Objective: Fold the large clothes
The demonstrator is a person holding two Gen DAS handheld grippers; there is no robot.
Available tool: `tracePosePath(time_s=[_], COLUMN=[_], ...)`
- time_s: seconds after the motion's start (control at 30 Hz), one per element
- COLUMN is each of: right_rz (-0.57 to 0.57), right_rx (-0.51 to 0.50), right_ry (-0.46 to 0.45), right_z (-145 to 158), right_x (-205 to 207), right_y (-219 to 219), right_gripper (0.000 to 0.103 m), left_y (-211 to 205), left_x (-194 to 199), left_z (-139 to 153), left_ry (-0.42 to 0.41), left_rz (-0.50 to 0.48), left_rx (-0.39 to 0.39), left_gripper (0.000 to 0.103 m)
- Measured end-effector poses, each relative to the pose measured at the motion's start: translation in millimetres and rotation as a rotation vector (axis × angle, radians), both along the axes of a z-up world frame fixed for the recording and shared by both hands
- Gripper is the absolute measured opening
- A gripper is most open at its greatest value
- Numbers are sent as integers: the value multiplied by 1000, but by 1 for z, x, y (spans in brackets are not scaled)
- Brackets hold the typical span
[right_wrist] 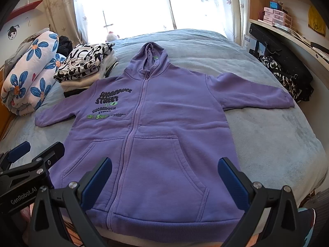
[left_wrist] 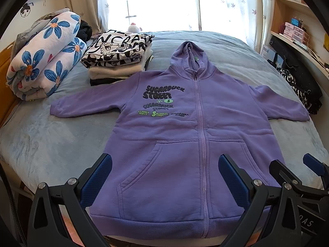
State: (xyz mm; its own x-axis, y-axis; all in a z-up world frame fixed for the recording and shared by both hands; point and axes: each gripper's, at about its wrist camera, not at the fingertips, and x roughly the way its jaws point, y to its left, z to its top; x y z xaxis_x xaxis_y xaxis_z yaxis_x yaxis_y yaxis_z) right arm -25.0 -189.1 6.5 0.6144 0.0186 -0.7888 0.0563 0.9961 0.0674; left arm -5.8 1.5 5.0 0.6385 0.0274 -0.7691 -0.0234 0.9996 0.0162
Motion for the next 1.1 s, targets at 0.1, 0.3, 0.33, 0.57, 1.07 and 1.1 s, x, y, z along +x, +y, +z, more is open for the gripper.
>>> tracePosePath(time_s=[0.1,0.3,0.33,0.57,1.07,1.1], right_rz=[0,0,0,0,0,0], right_rx=[1,-2,-1,-2,-3,-4], right_ry=[-1,-2,-3,-4,-6,-6], right_z=[0,0,0,-1,-1,-2], right_x=[0,1,1,1,1,1], right_y=[0,1,1,2,3,3], right_gripper=[103,103,103,103,103,103], left_y=[0,1,1,3,3,3], left_x=[0,0,-1,-2,-3,-3], left_z=[0,0,0,1,1,1], left_ry=[0,0,1,-1,0,0], left_rz=[-1,-1,-1,0,0,1], left_rx=[0,0,0,2,1,1], left_gripper=[102,102,102,102,102,102])
